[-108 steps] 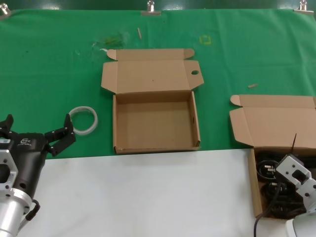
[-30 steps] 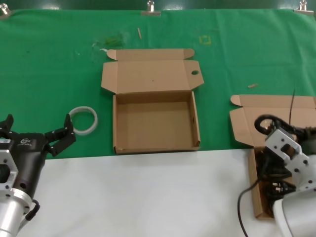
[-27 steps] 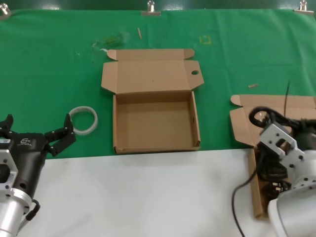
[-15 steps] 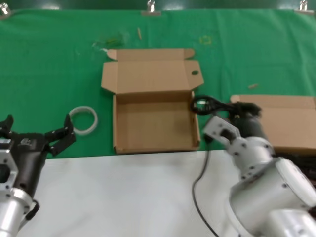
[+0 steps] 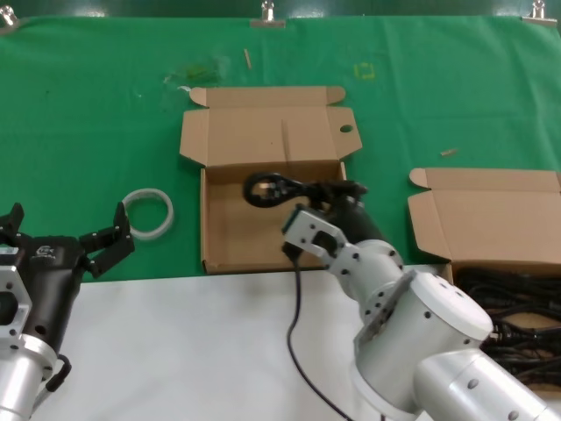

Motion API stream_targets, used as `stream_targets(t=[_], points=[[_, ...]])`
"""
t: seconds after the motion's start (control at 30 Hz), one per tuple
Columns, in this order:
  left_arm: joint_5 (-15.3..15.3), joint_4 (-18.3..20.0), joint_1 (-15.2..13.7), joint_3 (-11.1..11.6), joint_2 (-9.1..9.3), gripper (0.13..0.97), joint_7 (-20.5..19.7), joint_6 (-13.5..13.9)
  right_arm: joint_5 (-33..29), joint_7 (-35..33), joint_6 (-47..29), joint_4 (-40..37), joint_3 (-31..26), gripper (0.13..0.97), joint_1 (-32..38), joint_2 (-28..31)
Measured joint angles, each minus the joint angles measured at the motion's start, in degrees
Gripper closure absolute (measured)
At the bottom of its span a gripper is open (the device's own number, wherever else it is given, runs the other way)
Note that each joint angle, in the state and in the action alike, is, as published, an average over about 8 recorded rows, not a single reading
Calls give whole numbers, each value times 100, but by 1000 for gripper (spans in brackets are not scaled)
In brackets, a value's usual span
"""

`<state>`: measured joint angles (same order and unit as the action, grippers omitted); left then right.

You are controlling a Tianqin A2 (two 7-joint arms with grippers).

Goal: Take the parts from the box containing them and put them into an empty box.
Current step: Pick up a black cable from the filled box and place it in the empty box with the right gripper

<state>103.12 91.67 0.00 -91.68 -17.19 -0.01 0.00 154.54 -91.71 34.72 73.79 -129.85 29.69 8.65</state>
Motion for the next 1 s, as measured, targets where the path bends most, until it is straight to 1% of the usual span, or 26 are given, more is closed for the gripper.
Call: stream_targets(t=[0.17,0.33,0.73,1.0], points=[[0,0,0,0,0,132,0,0,45,320,-91,16,-380,871,133,3],[0,0,0,0,0,132,0,0,70,558,-60,66,-638,871,203,9],[0,0,0,0,0,132,0,0,194,1282,-30,184,-974,871,297,54],[0,0,0,0,0,132,0,0,215,1351,-46,188,-1010,849,312,72]])
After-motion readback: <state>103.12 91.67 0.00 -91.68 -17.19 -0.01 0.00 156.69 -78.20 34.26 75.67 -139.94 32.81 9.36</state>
